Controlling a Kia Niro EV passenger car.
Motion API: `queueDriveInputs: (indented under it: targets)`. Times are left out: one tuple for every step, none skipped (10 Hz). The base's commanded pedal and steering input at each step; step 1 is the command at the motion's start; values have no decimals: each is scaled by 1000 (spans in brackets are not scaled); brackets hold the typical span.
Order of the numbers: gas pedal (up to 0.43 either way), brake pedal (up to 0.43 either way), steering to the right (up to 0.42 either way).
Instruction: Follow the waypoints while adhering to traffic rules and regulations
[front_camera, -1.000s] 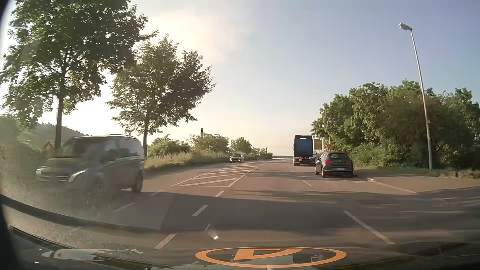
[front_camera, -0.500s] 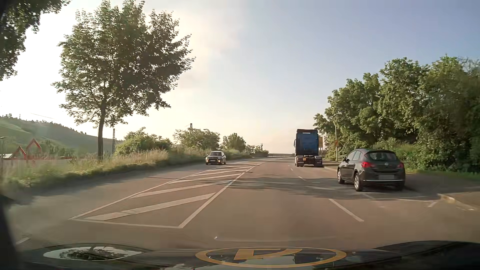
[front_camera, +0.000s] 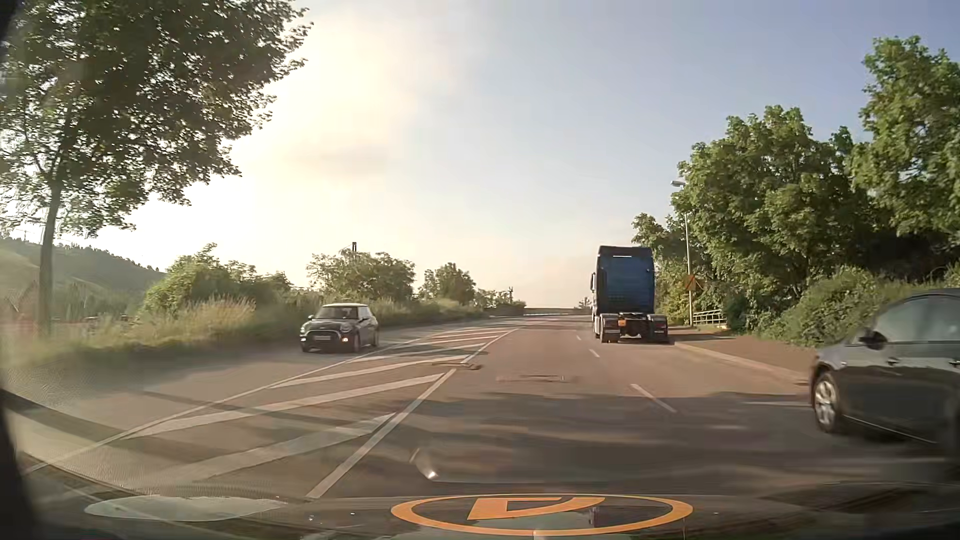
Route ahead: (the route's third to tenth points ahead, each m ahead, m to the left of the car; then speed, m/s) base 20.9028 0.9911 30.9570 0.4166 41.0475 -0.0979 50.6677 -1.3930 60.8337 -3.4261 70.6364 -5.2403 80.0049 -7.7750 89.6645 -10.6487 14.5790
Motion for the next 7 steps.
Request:
queueDriveInputs:
  targets:
    - [220,0,13]
    - [220,0,13]
    - [220,0,13]
    - [220,0,13]
    - [220,0,12]
    - [220,0,12]
    - [220,0,11]
